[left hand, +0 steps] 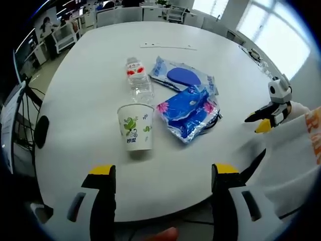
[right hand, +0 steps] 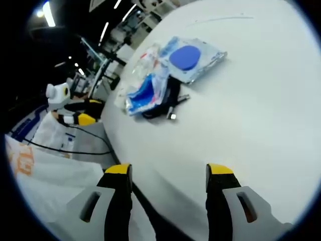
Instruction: Arrange the tabletop items into an orderly group along one side of the table until the central work area is clear of visible clutter.
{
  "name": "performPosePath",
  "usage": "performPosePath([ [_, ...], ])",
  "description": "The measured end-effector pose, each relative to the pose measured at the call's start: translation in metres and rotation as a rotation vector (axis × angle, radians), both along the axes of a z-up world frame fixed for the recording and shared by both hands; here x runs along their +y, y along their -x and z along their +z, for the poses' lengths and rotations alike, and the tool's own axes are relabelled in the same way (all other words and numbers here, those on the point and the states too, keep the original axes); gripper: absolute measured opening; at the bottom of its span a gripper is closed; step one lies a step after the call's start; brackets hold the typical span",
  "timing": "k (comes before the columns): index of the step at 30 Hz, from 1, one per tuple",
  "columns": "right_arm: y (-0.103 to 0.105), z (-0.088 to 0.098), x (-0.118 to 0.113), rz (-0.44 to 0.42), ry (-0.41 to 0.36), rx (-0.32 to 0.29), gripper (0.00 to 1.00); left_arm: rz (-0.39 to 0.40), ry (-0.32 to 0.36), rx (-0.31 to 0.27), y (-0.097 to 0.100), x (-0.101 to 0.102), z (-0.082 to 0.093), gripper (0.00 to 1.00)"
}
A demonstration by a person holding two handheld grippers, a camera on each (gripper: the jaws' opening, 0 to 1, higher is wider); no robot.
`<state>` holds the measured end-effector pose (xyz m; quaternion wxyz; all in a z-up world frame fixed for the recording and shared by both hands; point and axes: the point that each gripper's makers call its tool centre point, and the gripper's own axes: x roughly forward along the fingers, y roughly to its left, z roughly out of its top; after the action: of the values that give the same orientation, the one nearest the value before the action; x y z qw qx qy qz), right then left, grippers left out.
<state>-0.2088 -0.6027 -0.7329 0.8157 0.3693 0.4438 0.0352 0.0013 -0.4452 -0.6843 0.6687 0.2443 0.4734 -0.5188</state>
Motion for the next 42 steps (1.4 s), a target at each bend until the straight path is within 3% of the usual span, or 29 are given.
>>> performPosePath([
  [42, 0.0038, -0.0048, 0.0018, 0.002, -0.003, 0.023, 0.57, 0.024, 0.023, 0.005, -0.0024, -0.0075, -0.0007, 0.76],
])
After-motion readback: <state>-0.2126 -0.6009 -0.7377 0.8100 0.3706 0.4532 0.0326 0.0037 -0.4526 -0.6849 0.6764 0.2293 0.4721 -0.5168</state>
